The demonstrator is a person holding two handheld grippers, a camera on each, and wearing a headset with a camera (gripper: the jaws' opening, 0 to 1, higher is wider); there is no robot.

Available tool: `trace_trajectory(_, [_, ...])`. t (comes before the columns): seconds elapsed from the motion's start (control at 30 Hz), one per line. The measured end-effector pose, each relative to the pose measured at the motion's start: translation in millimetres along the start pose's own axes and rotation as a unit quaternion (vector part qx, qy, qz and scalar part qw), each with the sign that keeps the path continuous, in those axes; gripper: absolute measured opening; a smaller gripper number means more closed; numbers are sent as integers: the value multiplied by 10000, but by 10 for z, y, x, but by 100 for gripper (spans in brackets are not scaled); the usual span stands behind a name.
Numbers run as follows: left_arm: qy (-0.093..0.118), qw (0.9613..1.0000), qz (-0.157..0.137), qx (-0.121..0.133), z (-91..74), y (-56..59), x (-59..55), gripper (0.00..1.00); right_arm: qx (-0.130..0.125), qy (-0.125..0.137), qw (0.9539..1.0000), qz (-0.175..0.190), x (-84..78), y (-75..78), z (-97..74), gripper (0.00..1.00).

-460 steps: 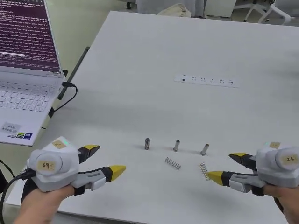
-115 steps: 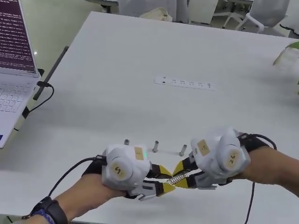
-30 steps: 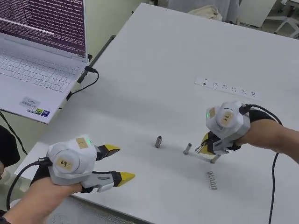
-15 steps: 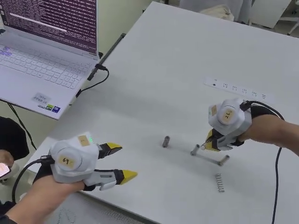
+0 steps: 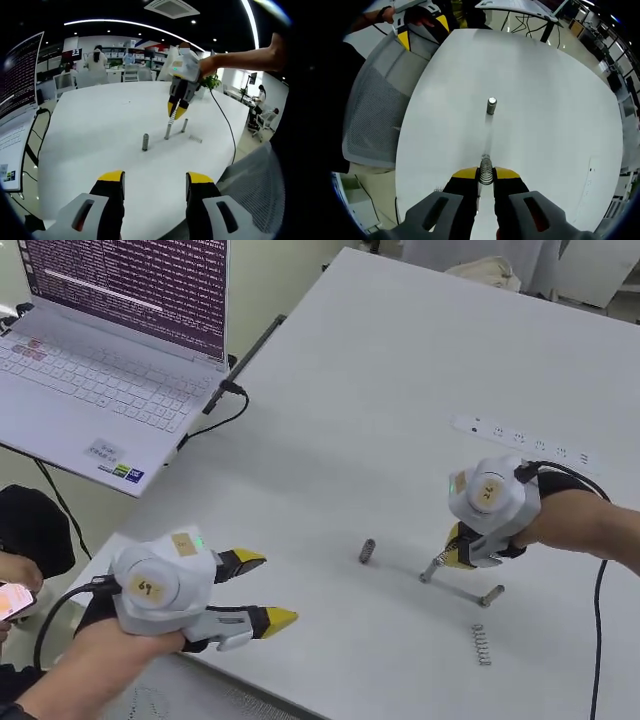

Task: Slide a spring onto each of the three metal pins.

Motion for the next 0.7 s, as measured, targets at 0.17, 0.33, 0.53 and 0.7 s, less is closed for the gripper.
trace_trajectory(0.17, [-12, 10000, -16, 19, -11, -11, -7, 43, 71, -54, 10000, -44, 14, -11, 37, 9])
trace_trajectory(0.33, [-5, 10000, -44, 50, -20, -29, -14, 43, 90, -71, 9999, -76, 17, -2, 55, 9])
trace_trajectory(0.53, [-31, 10000, -49, 46, -18, -26, -29, 42, 141, -132, 9997, -117, 13, 1, 77, 9])
trace_trajectory(0.7, [-29, 10000, -53, 48, -17, -25, -23, 42, 181, -193, 9995, -173, 17, 4, 113, 9])
Point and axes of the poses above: the centre of the closed fingertips' face, and the gripper's own axes: z roughly forward along the fingers, y roughly to its right, x roughly out of its top, the point moved 6 cm from there along -z, roughly backward along the fingers, and after that the axes turned 7 degrees about y, right-handed, at the moved point
